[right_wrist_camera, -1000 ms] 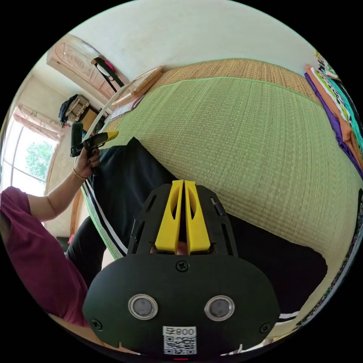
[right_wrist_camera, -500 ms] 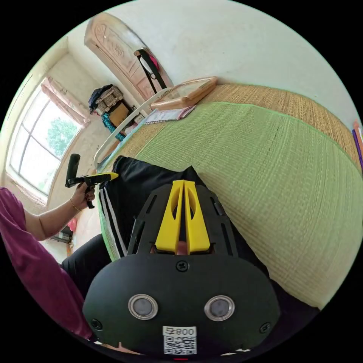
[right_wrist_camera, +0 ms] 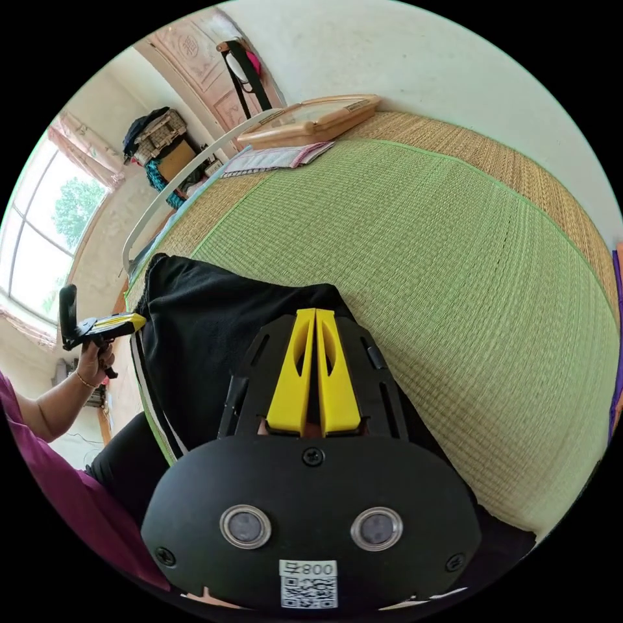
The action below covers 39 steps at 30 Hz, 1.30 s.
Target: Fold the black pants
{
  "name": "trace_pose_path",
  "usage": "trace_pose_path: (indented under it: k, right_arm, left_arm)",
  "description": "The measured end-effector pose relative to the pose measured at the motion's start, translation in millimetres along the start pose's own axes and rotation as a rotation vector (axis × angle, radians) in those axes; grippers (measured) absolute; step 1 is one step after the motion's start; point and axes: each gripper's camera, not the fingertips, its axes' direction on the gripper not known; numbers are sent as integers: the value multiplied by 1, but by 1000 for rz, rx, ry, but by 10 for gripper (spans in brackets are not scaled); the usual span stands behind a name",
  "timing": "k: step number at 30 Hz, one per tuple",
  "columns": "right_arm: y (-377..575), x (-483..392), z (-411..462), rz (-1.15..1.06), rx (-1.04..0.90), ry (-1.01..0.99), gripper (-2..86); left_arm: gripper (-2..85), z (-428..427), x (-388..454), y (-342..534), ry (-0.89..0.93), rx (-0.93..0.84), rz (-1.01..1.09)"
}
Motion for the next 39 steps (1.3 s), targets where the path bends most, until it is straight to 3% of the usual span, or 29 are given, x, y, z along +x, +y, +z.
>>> trace_pose_path:
  k: [13,17,28,34,39]
  right_arm:
    - [36,32,-51,115,97,-44,1]
    - [96,60,-107,190,206,10,2]
    - [249,115,-181,478,306,137,32]
    - [274,125,-190,509,365,161,55]
    - [291,133,-205,504,439,97,49]
  left_arm:
    - [2,20,41,-3,-70,28,57]
    - [4,34,78,-20,23,67,151]
    - [58,221,286,-118,496,-114,623]
    - [64,301,386,-137,392,-191,845]
    - [17,337,418,-128,366,-259,884]
